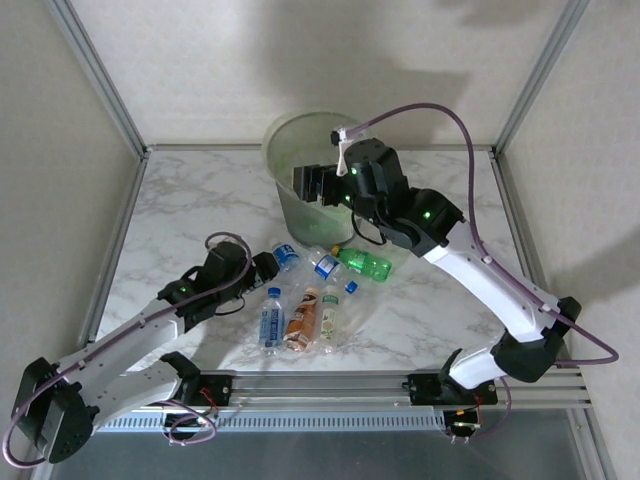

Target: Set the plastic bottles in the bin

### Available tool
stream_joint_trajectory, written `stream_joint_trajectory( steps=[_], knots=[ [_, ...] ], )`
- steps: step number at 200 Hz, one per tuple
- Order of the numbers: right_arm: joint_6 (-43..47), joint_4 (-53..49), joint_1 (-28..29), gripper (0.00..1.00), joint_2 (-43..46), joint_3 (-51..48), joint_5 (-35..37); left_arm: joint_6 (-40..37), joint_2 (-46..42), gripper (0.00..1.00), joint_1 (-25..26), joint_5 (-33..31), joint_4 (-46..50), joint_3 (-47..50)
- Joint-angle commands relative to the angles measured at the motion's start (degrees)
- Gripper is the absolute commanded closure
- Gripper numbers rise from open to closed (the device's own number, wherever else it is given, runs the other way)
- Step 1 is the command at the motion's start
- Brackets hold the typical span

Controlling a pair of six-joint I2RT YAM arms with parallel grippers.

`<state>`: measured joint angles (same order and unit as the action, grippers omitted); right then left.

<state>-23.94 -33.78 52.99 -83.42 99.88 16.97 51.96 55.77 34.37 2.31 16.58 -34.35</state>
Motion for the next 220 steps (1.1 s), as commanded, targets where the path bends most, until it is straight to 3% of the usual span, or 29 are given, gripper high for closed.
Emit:
stream_joint_trajectory(
  steps=[1,54,97,220],
  knots=[
    [-2.1,-0.9,1.5,0.16,1.8,-3.4,3.4,1.1,1.4,0.24,2.5,-3.3,1.9,-0.6],
    [-4.3,0.6,1.5,0.16,6.1,-10.3,5.5,-3.1,2.3,0.27,9.1,-5.8,13.0,-1.9],
    [-6.0,2.0,1.5,0.14,8.5,-12.8,6.5,-1.8,2.6,0.24,15.3,-7.1,11.9,0.7],
    [-6.6,1.4,1.5,0.13,7.8,-12.7,6.7,-1.1,10.0,0.23,19.5,-8.7,9.1,4.3]
  ],
)
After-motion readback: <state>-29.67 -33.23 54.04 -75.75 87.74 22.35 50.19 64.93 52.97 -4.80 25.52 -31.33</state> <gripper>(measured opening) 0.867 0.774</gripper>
